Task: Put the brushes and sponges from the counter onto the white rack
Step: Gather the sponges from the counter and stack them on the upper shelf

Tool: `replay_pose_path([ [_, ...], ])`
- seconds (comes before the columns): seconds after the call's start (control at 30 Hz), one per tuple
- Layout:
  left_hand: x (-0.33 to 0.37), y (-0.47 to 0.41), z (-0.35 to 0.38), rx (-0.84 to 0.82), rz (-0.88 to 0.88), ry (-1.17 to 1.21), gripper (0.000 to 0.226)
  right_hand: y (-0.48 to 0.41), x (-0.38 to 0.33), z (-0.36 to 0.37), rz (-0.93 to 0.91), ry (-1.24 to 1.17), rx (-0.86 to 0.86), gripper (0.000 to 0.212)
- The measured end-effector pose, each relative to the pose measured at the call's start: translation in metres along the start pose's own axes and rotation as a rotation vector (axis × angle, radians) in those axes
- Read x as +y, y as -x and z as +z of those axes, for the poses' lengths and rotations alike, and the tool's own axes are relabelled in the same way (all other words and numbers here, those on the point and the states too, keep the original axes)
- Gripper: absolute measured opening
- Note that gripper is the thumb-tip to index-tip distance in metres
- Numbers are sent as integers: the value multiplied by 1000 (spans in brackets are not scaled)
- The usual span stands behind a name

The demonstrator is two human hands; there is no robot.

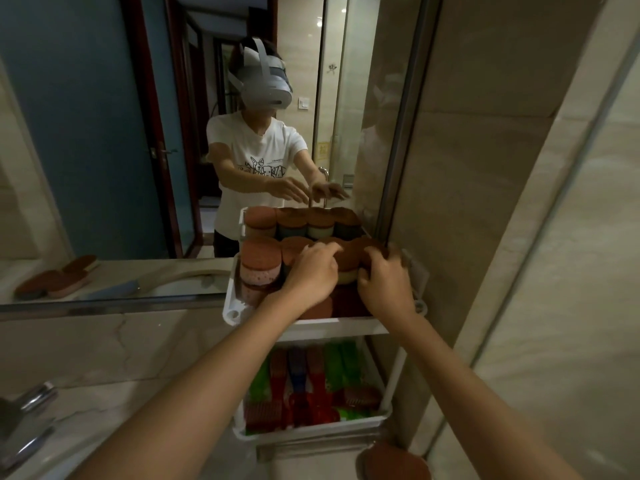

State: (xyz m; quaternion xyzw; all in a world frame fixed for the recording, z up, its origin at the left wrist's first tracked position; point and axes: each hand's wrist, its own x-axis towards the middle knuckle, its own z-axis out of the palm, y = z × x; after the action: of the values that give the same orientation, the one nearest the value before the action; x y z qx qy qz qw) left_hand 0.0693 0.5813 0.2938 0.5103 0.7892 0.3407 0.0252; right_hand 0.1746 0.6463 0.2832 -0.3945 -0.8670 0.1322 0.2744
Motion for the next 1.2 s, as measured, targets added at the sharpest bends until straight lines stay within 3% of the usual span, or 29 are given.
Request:
replay_pose_path([
  [0.13,16,45,-8,212,-9,207,37,36,-4,-13,-33,-108,104,37],
  [0.33,16,137,22,216,-23,341,29,127,12,-9,-55,-251,190,30],
  [0.47,-10,194,75,-21,-144,307,27,197,53,26,116,-284,59,26],
  [0.6,-45,242,124,-357,-338,140,32,272,97,66,256,-155,-354,33],
  [0.67,-63,263,138,-496,-354,46,33,299,109,81,181,-41,-584,49],
  [0.77,-82,295,145,-804,-224,-57,34,322,112,99,0,104,-839,69],
  [0.9,-100,321,137,-1118,-68,-163,55,332,106,116,-117,264,-920,71],
  [1.03,-113,337,134,-1153,-19,-208,76,336,101,126,-127,351,-871,63],
  [1.2,-114,354,134,-960,-19,-247,63,336,100,132,-70,397,-855,61],
])
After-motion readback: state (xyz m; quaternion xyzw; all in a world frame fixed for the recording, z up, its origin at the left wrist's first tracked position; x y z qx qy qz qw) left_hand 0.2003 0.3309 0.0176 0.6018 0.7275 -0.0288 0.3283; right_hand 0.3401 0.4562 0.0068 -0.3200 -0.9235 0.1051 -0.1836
